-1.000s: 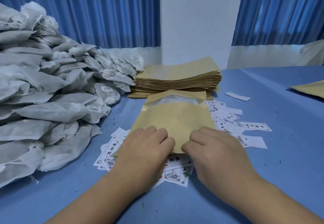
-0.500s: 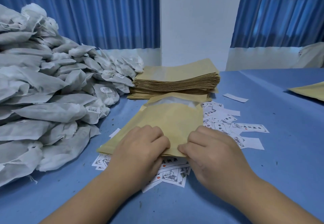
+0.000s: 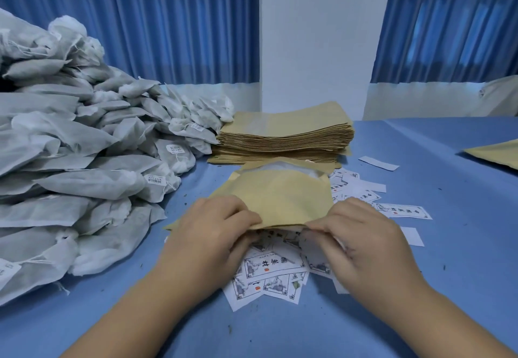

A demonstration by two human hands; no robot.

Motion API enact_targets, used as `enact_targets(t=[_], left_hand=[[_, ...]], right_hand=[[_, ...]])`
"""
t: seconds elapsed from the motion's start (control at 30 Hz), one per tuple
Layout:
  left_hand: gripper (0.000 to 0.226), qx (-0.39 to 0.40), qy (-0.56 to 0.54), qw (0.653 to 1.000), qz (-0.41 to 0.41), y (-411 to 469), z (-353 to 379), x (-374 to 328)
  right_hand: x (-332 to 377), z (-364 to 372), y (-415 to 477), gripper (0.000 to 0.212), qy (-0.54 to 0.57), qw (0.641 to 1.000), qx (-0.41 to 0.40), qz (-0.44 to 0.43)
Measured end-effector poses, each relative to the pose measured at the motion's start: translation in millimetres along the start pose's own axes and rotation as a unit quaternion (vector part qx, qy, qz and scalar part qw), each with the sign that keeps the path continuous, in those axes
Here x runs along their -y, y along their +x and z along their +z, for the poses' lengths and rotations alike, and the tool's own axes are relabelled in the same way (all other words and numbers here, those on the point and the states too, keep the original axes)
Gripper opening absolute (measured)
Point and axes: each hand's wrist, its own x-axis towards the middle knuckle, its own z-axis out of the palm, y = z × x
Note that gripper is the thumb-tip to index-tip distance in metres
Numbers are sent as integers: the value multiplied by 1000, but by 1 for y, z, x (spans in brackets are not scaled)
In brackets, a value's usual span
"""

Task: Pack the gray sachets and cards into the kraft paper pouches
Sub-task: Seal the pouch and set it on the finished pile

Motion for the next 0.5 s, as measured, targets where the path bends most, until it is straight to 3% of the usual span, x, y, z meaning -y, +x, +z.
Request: enact_targets(t=[0.13, 0.23, 0.3, 0.37, 0.4, 0.43, 0.5], left_hand=[[17, -38, -41, 987, -151, -9, -12, 23], [30, -69, -150, 927, -338, -10, -14, 29], [33, -92, -297, 836, -452, -6, -10, 31], [28, -134, -517, 678, -505, 0, -11, 29], [24, -140, -591, 613, -506, 2, -13, 27], [24, -133, -640, 568, -500, 2, -15, 26], [42, -96, -699, 515, -486, 2, -18, 22]], right_hand=[[-4, -8, 4, 20, 88, 982, -8, 167], [-2, -11, 8, 36, 251, 916, -31, 312], [-6, -11, 9, 40, 343, 849, -27, 401], [-8, -9, 11, 45, 347, 816, 1, 462], [-10, -7, 11, 58, 363, 793, 10, 489], [-12, -4, 11, 69, 410, 751, 11, 517], [-15, -2, 9, 76, 545, 634, 10, 549]])
